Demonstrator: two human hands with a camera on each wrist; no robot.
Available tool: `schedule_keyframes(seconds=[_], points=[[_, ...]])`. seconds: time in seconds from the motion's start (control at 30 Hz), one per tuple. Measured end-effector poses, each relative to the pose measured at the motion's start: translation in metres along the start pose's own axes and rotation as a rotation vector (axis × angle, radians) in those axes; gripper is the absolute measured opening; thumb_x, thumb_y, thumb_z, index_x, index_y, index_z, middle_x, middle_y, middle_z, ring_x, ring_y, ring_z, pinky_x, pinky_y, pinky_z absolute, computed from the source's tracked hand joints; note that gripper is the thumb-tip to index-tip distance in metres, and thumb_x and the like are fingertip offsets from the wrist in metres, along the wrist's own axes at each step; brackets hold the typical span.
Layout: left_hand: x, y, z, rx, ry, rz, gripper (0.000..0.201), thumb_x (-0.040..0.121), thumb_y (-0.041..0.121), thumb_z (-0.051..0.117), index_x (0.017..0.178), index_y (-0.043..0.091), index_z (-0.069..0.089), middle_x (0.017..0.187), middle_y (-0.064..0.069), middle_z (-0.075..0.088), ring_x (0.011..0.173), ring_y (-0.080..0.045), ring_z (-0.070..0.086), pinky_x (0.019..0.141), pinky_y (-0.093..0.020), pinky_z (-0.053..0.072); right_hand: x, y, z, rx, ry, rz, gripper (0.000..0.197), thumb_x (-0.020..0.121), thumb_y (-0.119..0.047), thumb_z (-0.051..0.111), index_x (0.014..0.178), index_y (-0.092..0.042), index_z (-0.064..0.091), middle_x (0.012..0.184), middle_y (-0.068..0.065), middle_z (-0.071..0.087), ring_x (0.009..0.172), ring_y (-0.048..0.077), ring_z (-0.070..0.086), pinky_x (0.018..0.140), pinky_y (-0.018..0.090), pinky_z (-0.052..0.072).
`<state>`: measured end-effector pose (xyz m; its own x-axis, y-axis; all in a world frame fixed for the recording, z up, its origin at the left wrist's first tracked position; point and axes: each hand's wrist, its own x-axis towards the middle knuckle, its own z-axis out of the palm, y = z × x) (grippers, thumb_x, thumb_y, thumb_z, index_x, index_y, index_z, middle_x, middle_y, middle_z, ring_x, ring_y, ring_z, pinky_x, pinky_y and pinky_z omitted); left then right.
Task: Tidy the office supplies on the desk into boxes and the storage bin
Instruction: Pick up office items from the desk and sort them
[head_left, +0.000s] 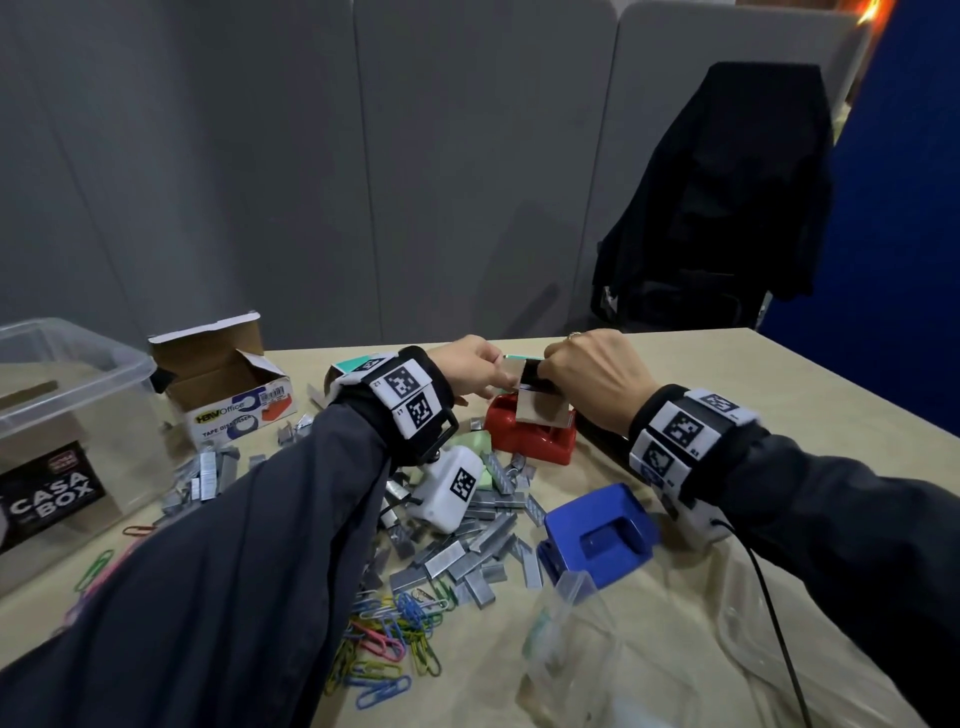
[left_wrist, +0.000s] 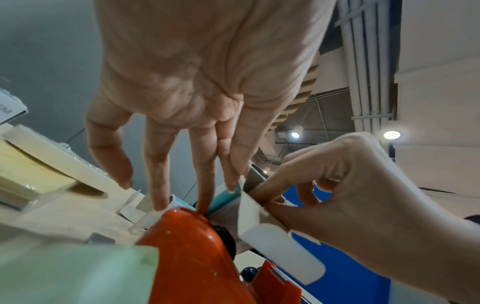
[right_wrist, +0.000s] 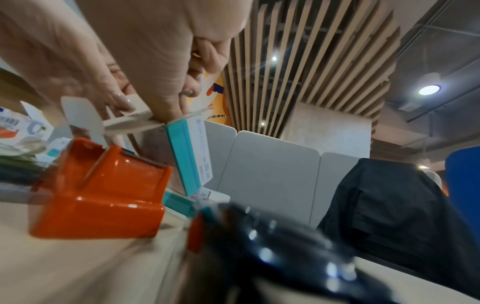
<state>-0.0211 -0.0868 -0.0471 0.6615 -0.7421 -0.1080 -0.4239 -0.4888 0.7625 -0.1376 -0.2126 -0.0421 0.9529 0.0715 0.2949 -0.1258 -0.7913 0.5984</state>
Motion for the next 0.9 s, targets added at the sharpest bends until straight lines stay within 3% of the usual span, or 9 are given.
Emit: schedule_keyframes(seconds=[0.13,0.27,0.43,0.53,0.63,0.9], points=[[0.002,0.001,0.001,0.052,-0.014,0.029,0.036,0.094,0.023,0.061,0.066,0.020,0.038,0.088,-0.007,0.055,0.083,-0.017,0.054,0.060,-0.026,0.035,0.000,0.000,-0.005,-0.026,-0.094,0.005,0.024,0.097,-0.006,0.041,0.094,-0.014,0.063,0.098,0.003,0.069,0.090,0.027,0.066,0.063,0.032,0.034],[0.002,0.005,0.003,0.102,-0.001,0.046,0.037,0.095,0.019,0.060,0.065,0.017,0.038,0.080,-0.008,0.052,0.076,-0.019,0.043,0.054,-0.024,0.030,0.001,-0.002,-0.011,-0.033,-0.145,-0.035,0.021,0.097,-0.003,0.039,0.084,-0.018,0.046,0.101,0.006,0.069,0.093,0.029,0.066,0.064,0.033,0.033],[0.005,0.005,0.004,0.128,-0.007,0.063,0.040,0.094,0.015,0.061,0.062,0.016,0.037,0.063,0.000,0.040,0.055,-0.012,0.032,0.048,-0.022,0.026,0.001,-0.006,-0.013,-0.099,-0.183,-0.098,0.024,0.098,-0.001,0.036,0.090,-0.016,0.052,0.106,0.007,0.069,0.096,0.029,0.066,0.065,0.032,0.034],[0.008,0.005,0.007,0.140,-0.001,0.068,0.040,0.093,0.012,0.062,0.061,0.016,0.038,0.064,0.000,0.040,0.060,-0.014,0.035,0.055,-0.025,0.028,0.002,-0.008,-0.011,-0.127,-0.189,-0.139,0.029,0.101,-0.004,0.034,0.103,-0.011,0.061,0.108,0.008,0.069,0.098,0.029,0.066,0.066,0.032,0.034],[0.011,0.005,0.009,0.146,0.007,0.060,0.041,0.093,0.013,0.062,0.061,0.016,0.037,0.068,-0.003,0.043,0.067,-0.018,0.038,0.062,-0.028,0.030,0.004,-0.007,-0.008,-0.105,-0.198,-0.125,0.029,0.102,-0.007,0.033,0.106,-0.009,0.061,0.110,0.008,0.068,0.099,0.031,0.065,0.066,0.033,0.034],[0.013,0.004,0.007,0.143,0.012,0.057,0.041,0.093,0.011,0.062,0.060,0.015,0.038,0.066,-0.002,0.044,0.061,-0.014,0.038,0.060,-0.028,0.031,0.010,-0.007,-0.005,-0.071,-0.233,-0.103,0.025,0.101,-0.007,0.036,0.105,-0.006,0.061,0.107,0.010,0.067,0.097,0.033,0.064,0.065,0.034,0.035]])
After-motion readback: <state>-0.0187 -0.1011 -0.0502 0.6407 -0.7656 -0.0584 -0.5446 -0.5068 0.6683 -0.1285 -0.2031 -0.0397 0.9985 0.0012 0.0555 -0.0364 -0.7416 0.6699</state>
